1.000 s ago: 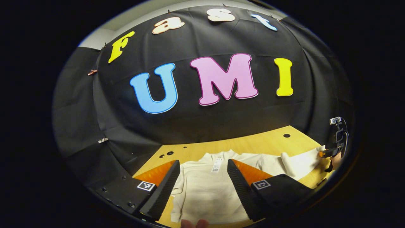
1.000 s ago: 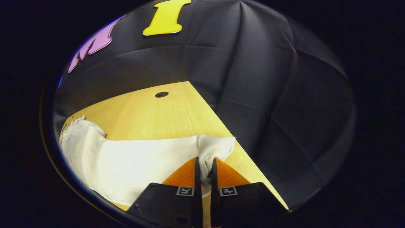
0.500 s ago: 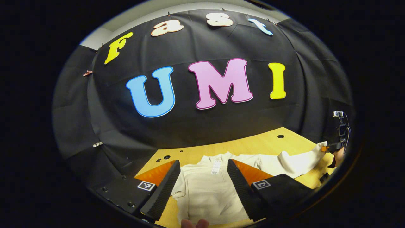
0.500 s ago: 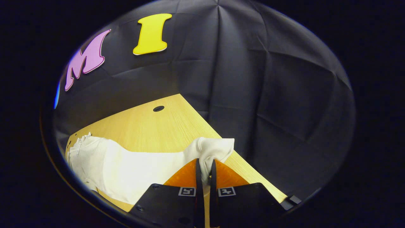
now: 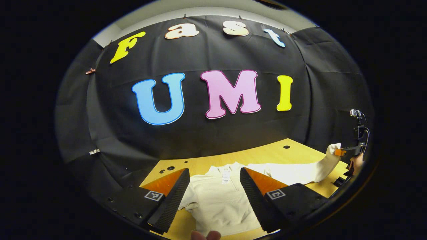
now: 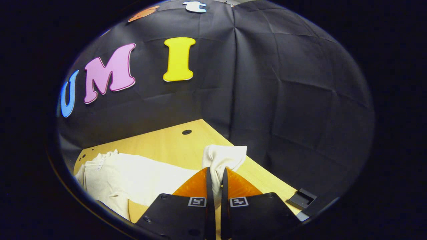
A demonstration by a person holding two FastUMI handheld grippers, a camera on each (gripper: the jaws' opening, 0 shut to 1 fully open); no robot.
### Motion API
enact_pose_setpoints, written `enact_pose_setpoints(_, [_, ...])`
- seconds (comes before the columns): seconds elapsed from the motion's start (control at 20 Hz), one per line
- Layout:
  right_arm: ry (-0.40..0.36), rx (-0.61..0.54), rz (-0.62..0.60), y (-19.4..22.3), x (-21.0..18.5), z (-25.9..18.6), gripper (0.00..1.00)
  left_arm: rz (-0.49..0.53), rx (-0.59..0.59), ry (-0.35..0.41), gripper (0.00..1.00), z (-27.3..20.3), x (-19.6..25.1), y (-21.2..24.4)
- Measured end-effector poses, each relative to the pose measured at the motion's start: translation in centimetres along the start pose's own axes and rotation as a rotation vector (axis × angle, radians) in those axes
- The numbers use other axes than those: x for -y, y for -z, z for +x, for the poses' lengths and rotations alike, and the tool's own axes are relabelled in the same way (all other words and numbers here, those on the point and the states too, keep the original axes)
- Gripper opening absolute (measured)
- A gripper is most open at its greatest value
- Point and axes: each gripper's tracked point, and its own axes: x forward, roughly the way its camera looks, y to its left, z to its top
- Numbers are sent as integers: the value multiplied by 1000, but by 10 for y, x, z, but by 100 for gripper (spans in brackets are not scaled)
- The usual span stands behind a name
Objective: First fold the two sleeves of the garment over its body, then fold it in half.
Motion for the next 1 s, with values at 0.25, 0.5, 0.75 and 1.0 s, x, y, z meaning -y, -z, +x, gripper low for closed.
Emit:
enact_pose_setpoints(0.25, [-82, 52, 35, -19, -74, -28, 11, -34, 13, -15, 96, -5, -35, 7])
enact_pose_setpoints(0.5, [-232, 67, 71, -22, -182, -48, 11, -51, 10, -70, 96, -10, -88, 24])
enact_pose_setpoints(0.75, [-372, 28, 85, -3, -291, -62, 11, -73, -11, -157, 96, -12, -155, 52])
enact_pose_setpoints(1.0, [-471, -43, 50, 38, -386, -62, 11, -82, -67, -251, 96, -11, -221, 90])
